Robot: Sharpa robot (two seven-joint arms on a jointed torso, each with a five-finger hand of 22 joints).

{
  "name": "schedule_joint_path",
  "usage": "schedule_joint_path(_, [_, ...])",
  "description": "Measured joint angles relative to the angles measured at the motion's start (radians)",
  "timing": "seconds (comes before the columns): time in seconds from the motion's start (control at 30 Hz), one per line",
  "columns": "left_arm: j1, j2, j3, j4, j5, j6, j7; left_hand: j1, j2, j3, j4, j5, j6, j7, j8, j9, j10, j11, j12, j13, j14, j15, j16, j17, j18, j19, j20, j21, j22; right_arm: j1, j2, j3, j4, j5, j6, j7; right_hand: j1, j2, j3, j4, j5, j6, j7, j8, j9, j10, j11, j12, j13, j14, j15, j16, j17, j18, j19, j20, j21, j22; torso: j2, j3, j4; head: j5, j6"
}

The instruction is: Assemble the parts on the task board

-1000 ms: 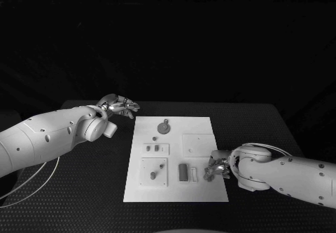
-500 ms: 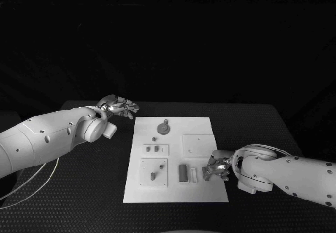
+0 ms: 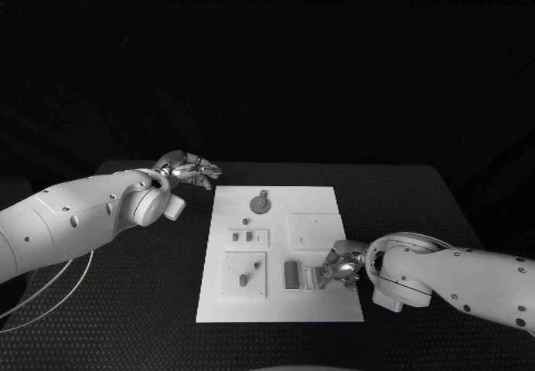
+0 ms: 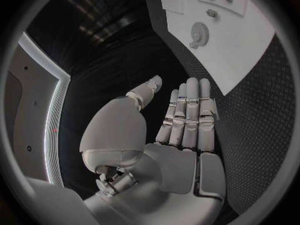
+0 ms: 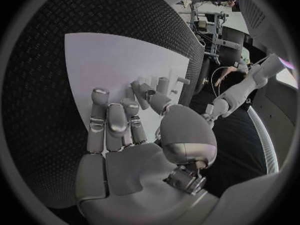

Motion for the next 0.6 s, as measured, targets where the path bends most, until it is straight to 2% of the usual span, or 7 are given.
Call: schedule_joint_path(0.6, [0.000,0.001,0.000,0.000,0.000,0.006,-0.001,0.000,0.000,0.000,0.000,0.000,0.000,0.000,0.000,-0.001,0.000,0.000,0.000,0.000,0.000,0.000,0.000,0.001,0.000,0.000,0.000,0.000,0.001,0.006,0.064,0.004,-0.054,0.055,0.028,-0.011,-0.007,-0.007,0.001,-0.001,0.000,-0.002,0.002,0.003,0.000,0.001,-0.002,0.000,-0.001,0.000,0.000,0.004,-0.007,0.000,0.001,0.002,0.000,0.000,0.000,-0.0006,0.0009,-0.001,-0.003])
